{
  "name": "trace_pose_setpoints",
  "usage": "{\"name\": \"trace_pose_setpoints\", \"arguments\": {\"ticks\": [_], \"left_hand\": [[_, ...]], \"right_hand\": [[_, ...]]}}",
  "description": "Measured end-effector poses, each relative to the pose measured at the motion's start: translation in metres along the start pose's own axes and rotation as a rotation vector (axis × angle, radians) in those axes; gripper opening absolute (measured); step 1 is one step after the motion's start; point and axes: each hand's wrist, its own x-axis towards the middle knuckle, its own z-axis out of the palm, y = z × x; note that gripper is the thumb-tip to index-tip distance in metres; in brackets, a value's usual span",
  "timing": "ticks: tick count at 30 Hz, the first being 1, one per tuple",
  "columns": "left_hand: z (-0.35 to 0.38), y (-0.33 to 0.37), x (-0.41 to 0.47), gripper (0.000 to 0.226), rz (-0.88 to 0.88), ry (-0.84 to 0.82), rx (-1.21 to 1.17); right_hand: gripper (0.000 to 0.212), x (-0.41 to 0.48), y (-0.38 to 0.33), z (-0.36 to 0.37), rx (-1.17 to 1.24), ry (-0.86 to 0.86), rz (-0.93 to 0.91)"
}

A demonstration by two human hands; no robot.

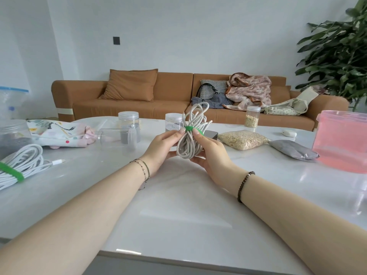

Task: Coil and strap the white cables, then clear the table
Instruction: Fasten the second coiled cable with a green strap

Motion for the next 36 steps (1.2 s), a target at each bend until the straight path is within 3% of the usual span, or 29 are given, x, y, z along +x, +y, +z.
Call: {"name": "trace_pose_setpoints", "arguments": {"ticks": [8, 16, 23, 29, 36], "left_hand": [[0.0013, 0.0000, -0.0003, 0.048, -0.050, 0.001, -0.127], [0.0016, -0.0007, 0.0008, 0.061, -0.058, -0.015, -0.150], [-0.0007, 0.0002, 0.0022, 0.057, -0.036, -0.052, -0.109], [-0.0019, 0.0022, -0.0002, 0.033, -0.047, -0.124, -0.063], [-0.0017, -0.0025, 0.0010, 0.035, -0.066, -0.109, -0.077]], "right_hand": [[0.027, 0.0055, 0.0069, -0.0040, -0.062, 0.069, -0.052], [0.043, 0.0003, 0.0024, -0.0008, -0.090, 0.026, -0.058], [0.038, 0.0008, -0.0002, -0.0028, -0.037, -0.008, -0.004], [0.034, 0.0018, -0.0008, -0.0049, -0.014, -0.030, 0.024], [0.023, 0.0060, 0.0052, -0.0084, -0.015, -0.038, 0.008]]}}
